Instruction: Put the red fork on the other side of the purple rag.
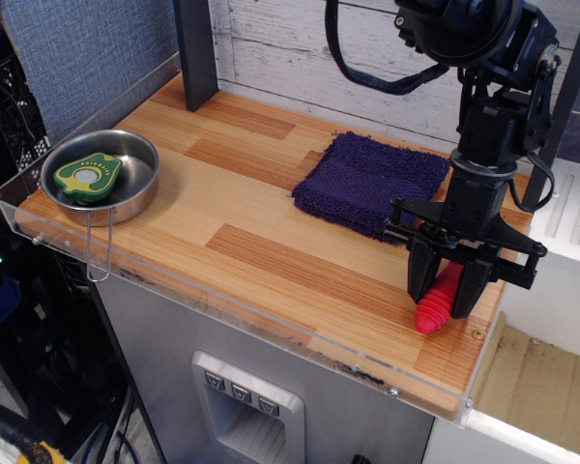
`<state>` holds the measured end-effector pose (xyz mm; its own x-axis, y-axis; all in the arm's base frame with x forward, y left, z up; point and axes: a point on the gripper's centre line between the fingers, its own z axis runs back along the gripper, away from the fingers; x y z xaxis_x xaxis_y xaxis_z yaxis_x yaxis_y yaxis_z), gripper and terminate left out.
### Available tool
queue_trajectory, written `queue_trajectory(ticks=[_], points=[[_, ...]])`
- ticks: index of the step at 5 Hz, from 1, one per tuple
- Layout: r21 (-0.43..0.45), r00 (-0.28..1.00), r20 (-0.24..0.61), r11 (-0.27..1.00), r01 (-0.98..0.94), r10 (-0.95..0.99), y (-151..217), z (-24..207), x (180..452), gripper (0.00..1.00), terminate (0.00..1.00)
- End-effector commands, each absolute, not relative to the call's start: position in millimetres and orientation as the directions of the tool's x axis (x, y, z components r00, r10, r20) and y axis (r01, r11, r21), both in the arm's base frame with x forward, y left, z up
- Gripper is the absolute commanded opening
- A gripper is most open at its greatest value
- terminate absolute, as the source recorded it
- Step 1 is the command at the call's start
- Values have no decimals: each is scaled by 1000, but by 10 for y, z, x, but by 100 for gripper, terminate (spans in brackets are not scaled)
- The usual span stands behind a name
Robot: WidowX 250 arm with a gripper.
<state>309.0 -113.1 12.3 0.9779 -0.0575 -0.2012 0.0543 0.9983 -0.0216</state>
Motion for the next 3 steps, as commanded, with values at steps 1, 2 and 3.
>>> queue_trajectory(ticks=[1, 2, 3], points=[[-50, 990, -130, 998, 41, -47, -1149, 346, 3048, 100, 0], [-49, 999, -52, 999, 6, -8, -1058, 673, 3003, 100, 0], [-40, 993, 115, 999, -18, 22, -855, 1164, 2922, 100, 0]])
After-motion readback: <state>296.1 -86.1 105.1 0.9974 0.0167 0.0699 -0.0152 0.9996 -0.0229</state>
